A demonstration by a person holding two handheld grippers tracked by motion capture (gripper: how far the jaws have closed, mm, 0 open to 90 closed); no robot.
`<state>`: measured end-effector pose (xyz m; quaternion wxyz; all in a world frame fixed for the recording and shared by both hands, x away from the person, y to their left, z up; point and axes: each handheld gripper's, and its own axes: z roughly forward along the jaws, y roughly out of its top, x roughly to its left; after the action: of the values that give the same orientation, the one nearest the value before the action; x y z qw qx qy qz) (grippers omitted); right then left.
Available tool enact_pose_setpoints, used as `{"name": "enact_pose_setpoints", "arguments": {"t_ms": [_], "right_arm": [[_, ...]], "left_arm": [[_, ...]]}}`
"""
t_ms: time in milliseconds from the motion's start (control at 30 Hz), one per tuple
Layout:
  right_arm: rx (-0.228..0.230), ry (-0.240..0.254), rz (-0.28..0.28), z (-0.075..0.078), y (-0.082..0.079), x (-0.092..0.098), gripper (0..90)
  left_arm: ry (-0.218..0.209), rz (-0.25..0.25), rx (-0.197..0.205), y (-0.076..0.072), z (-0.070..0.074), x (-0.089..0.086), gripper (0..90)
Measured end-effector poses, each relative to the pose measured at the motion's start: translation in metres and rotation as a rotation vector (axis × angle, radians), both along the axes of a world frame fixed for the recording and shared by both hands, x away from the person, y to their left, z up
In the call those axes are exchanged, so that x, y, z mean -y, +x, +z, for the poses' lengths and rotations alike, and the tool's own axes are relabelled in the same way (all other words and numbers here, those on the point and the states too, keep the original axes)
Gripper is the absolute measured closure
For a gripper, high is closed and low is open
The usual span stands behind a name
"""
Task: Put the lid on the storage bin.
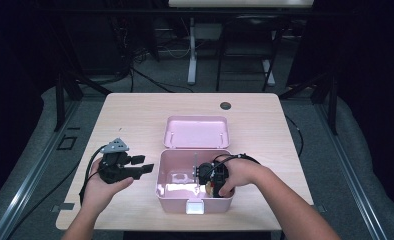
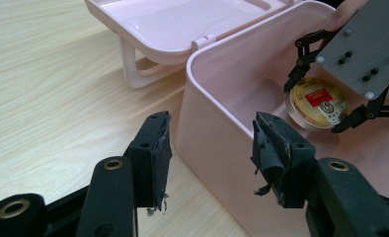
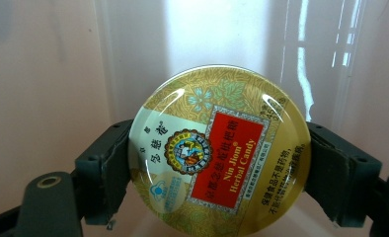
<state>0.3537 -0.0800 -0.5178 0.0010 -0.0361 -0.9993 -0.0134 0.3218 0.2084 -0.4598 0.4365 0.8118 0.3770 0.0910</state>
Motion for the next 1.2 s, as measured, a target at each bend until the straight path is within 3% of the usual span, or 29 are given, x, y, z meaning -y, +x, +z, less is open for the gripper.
{"name": "enact_pose_setpoints", "arguments": {"t_ms": [1200], "right_arm": [[-0.019,0.009,-0.009,0.0037,-0.0005,0.001,17.5]], "left_arm": [[0.002,-0.004,0.001,-0.0001,0.0001,0.0004,48.9]]}}
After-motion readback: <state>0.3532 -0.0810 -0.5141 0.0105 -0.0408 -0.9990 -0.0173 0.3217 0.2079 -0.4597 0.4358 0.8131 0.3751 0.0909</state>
